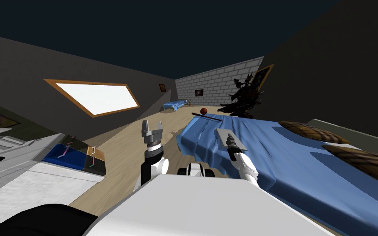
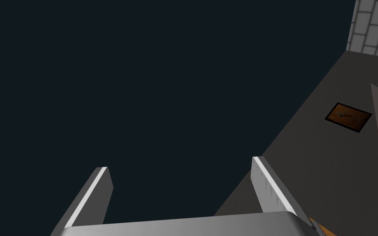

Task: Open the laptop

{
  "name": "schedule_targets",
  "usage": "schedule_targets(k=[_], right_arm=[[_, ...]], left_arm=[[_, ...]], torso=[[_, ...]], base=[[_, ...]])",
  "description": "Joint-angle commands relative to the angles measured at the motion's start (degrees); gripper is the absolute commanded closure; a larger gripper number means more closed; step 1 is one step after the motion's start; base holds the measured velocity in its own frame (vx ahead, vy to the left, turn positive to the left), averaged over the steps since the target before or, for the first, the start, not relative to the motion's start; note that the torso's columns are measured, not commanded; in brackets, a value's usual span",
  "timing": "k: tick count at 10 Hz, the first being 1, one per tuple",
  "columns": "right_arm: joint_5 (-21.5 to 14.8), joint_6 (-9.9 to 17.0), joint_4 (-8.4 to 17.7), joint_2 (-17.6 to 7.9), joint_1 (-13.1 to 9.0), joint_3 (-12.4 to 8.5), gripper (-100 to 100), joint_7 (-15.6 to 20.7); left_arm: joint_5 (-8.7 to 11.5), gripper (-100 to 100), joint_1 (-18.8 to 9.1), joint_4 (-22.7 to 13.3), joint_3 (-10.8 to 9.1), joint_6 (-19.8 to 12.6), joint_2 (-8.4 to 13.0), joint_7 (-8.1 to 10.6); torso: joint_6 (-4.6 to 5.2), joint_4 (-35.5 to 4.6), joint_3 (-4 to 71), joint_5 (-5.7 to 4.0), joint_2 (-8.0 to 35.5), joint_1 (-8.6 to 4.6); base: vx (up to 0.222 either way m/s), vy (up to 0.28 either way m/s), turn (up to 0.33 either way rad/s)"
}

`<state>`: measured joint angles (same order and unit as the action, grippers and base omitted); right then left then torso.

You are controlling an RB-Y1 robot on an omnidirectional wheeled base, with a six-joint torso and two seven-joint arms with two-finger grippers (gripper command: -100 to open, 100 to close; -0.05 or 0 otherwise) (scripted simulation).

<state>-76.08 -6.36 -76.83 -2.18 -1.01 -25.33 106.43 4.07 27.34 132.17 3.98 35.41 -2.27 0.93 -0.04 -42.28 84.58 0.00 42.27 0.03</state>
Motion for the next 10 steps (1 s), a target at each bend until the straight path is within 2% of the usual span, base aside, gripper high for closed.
schedule_targets(k=[1, 3, 4, 5, 6, 8, 9, 10], right_arm=[[0.09, -2.52, 0.08, 1.06, -0.38, -2.6, -100, 4.42], [0.09, -2.52, 0.08, 1.06, -0.38, -2.6, -100, 6.8], [2.19, -5.39, -2.78, 3.93, 0.18, -5.44, -100, 8.98], [2.19, -6.87, -3.63, 4.81, 0.18, -7.37, -100, 10.91], [2.19, -7.94, -3.63, 4.81, 0.18, -7.66, -100, 12.33], [2.19, -7.94, -3.63, 4.81, 0.18, -7.66, -100, 15.16], [2.21, -7.96, -3.59, 4.81, 0.17, -7.66, -100, 14.15], [2.21, -7.98, -3.6, 4.81, 0.17, -7.66, 0, 14.48]], left_arm=[[0.0, 0, 0.0, 0.0, 0.0, 0.0, 0.0, 0.0], [0.0, 0, 0.0, 0.0, 0.0, 0.0, 0.0, 0.0], [0.0, 0, 0.0, 0.0, 0.0, 0.0, 0.0, 0.0], [0.0, 0, 0.01, 0.0, -0.01, 0.0, 0.0, 0.0], [0.0, 0, 0.01, 0.0, 0.0, 0.0, 0.0, 0.0], [0.0, 0, 0.0, 0.0, 0.0, 0.0, 0.0, 0.0], [0.0, 0, 0.0, 0.0, 0.0, 0.0, 0.0, 0.0], [0.0, 0, 0.0, 0.0, 0.0, 0.0, 0.0, 0.0]], torso=[[0.04, -0.02, -0.04, 0.0, 0.07, -0.04], [0.04, -0.03, -0.05, -0.01, 0.08, -0.04], [0.04, -0.02, -0.03, 0.0, 0.05, -0.03], [0.09, 0.02, 0.05, 0.01, -0.09, -0.01], [0.02, 0.03, 0.07, 0.01, -0.11, -0.01], [0.03, -0.03, -0.06, -0.01, 0.09, -0.04], [0.04, -0.04, -0.08, -0.01, 0.12, -0.05], [0.04, -0.03, -0.06, -0.01, 0.08, -0.04]], base=[[0.0, 0.0, 0.0], [0.0, 0.0, 0.0], [0.042, 0.003, -0.239], [0.054, 0.009, -0.153], [0.03, 0.007, 0.013], [0.006, 0.001, 0.011], [0.0, 0.0, 0.0], [0.0, 0.0, 0.0]])
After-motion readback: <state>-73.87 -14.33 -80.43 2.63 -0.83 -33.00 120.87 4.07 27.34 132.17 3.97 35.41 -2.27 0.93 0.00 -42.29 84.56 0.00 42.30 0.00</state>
